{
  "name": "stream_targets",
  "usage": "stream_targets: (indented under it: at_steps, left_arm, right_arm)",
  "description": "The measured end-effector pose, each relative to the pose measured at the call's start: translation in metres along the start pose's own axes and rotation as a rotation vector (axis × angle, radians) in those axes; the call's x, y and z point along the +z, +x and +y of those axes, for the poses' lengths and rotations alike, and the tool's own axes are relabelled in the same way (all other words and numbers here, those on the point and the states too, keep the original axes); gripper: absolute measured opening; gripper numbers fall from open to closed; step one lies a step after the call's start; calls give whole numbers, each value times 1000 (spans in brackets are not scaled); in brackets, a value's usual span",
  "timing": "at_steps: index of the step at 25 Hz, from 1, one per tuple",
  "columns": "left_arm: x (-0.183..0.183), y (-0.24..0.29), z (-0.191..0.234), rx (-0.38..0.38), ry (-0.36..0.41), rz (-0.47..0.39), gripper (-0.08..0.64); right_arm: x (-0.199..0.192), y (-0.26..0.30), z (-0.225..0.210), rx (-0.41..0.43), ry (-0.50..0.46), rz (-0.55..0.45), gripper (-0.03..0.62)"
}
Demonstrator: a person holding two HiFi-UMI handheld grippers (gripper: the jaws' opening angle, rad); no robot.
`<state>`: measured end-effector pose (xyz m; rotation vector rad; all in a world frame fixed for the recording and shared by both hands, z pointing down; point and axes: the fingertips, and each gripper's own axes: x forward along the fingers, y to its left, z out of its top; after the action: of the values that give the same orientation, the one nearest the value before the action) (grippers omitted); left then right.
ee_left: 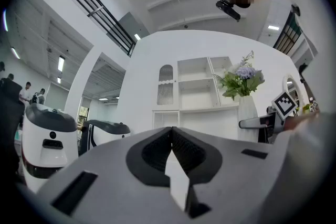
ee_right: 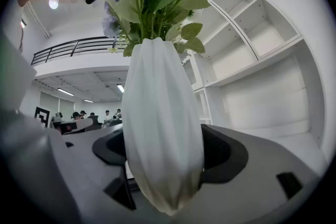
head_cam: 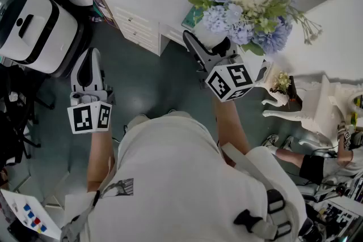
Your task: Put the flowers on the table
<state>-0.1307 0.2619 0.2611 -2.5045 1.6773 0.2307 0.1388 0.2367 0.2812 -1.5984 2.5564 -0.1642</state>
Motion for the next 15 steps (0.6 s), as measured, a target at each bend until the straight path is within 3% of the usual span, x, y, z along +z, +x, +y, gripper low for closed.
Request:
stream_targets:
  at_steps: [9,15]
  left_arm:
    - [-1,2,4,13,0,1,15]
    - [-7,-1,-9,22,6,27,15]
  right_arm:
    - [0,12,10,43,-9,9,399]
    - [2,0,0,66,46,-17,399]
